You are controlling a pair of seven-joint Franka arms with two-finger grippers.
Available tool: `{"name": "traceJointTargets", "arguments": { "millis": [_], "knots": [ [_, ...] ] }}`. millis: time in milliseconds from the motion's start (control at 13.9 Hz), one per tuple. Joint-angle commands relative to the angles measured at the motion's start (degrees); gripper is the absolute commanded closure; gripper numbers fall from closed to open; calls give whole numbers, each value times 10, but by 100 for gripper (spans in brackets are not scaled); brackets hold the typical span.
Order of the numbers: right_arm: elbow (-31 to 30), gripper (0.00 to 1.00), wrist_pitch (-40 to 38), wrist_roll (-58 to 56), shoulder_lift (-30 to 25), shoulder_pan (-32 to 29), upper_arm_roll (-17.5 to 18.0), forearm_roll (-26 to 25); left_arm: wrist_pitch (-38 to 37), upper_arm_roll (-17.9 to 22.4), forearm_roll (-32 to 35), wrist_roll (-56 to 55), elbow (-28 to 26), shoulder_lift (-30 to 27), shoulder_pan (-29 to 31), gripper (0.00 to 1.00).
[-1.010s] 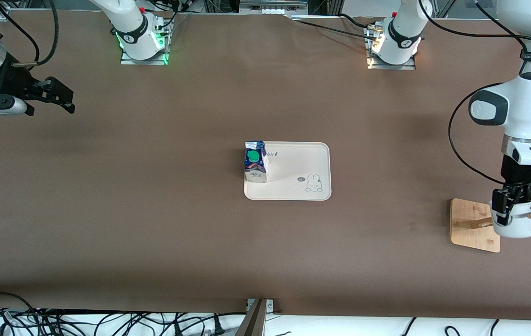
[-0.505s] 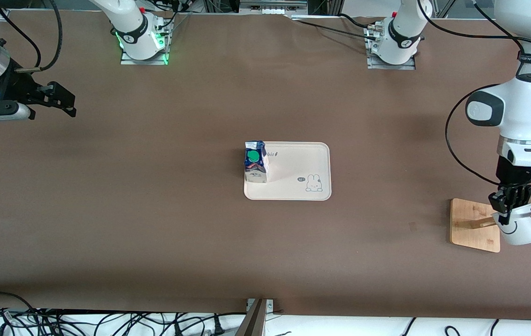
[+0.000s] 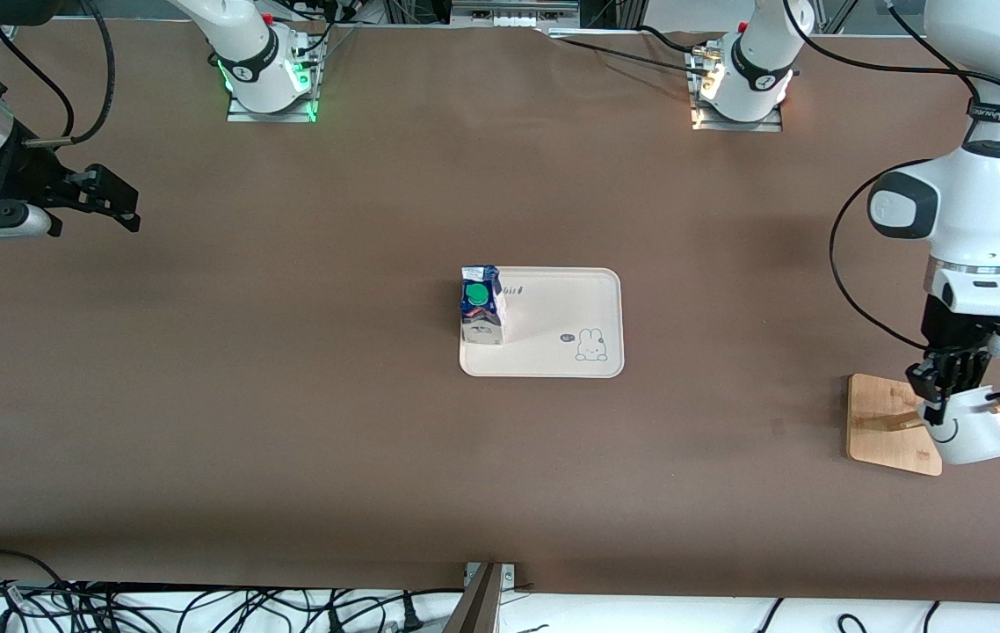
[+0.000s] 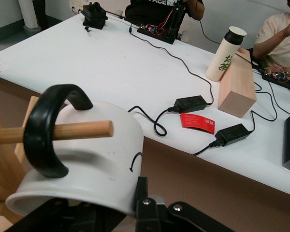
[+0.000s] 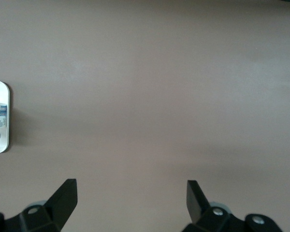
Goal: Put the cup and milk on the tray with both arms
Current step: 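Grasp the white mug on the wooden stand with the left gripper, then lift the mug off the stand and carry it toward the tray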
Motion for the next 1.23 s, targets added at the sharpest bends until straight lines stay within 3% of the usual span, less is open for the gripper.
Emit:
{"name": "traceJointTargets", "arguments": {
  "millis": [0, 361, 794, 938, 1082, 1155],
  "knots": [
    [12, 0, -10, 2, 3, -1, 2, -6, -6, -26, 4, -2, 1, -15, -1, 100],
    [12, 0, -10, 2, 3, -1, 2, -6, -85, -72, 3, -3, 3, -66, -1, 100],
    [12, 0, -10, 2, 4, -1, 2, -6, -404, -169, 9, 3, 67, -93, -4, 100],
    [12, 0, -10, 2, 4, -1, 2, -6, -458, -192, 8, 0, 76, -89, -6, 100],
    [12, 0, -11, 2, 3, -1, 2, -6, -489, -193, 8, -1, 81, -84, -6, 100],
    [12, 0, -11, 2, 4, -1, 2, -6, -539, -193, 8, -1, 101, -76, -7, 100]
  ]
}}
